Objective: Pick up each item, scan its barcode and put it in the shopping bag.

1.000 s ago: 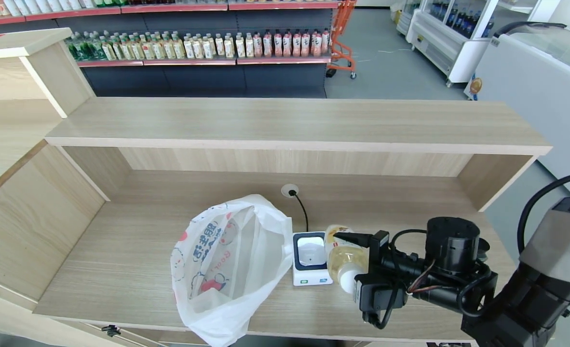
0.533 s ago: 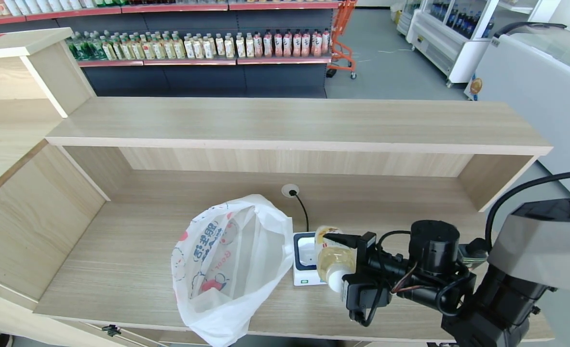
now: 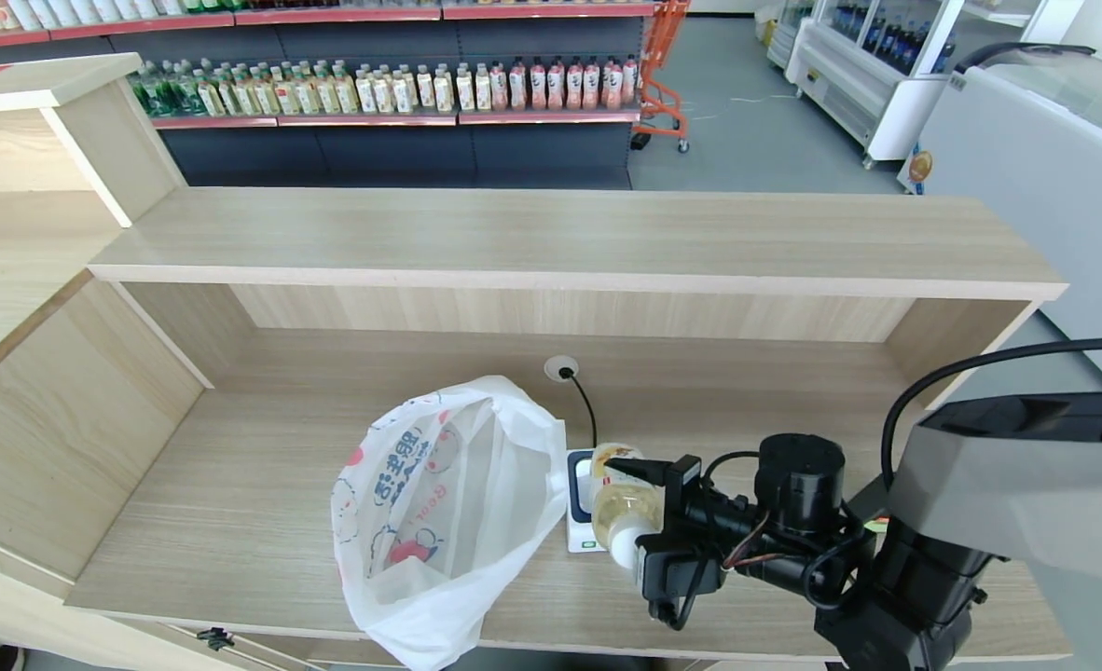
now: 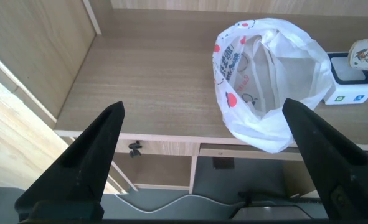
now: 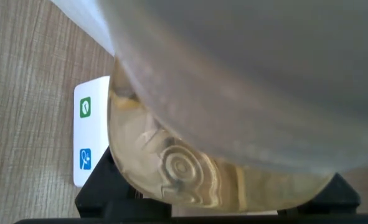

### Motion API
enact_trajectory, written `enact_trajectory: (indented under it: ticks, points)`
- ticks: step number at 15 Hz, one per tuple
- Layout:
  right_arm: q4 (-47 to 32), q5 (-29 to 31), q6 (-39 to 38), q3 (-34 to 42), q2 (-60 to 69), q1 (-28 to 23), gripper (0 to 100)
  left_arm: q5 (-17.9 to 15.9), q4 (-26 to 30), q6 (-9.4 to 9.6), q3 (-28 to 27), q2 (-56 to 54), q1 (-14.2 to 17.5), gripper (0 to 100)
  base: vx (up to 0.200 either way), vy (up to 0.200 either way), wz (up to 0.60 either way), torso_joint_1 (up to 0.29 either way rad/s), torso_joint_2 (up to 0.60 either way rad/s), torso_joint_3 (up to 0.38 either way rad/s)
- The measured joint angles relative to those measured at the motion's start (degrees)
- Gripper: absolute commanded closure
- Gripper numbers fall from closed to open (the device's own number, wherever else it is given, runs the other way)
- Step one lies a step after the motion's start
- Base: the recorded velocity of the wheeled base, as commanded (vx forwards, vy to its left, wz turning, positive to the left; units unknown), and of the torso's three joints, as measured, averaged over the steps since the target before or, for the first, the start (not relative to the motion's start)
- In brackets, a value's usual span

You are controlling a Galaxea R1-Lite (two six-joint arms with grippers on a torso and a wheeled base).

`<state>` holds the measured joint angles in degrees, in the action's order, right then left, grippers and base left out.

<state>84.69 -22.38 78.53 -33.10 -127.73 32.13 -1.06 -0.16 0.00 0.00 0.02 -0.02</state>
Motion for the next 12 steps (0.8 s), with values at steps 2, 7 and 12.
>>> enact_trajectory:
  ticks: [2,7,12]
  points:
    - [1.83,0.0,0.0,-0.11,-1.07,0.11,100,0.0,0.02,0.0,0.0,0.0,0.02,0,0.0,0.0,0.0,0.0,0.0,0.0]
    - [2.73,0.05,-0.23,-0.2,-2.47,0.06,100,0.0,0.0,0.0,0.0,0.0,-0.02,0,0.0,0.0,0.0,0.0,0.0,0.0]
    - [2.68,0.02,-1.1,-2.76,-3.63,0.13,100,0.0,0.0,0.0,0.0,0.0,0.02,0,0.0,0.0,0.0,0.0,0.0,0.0]
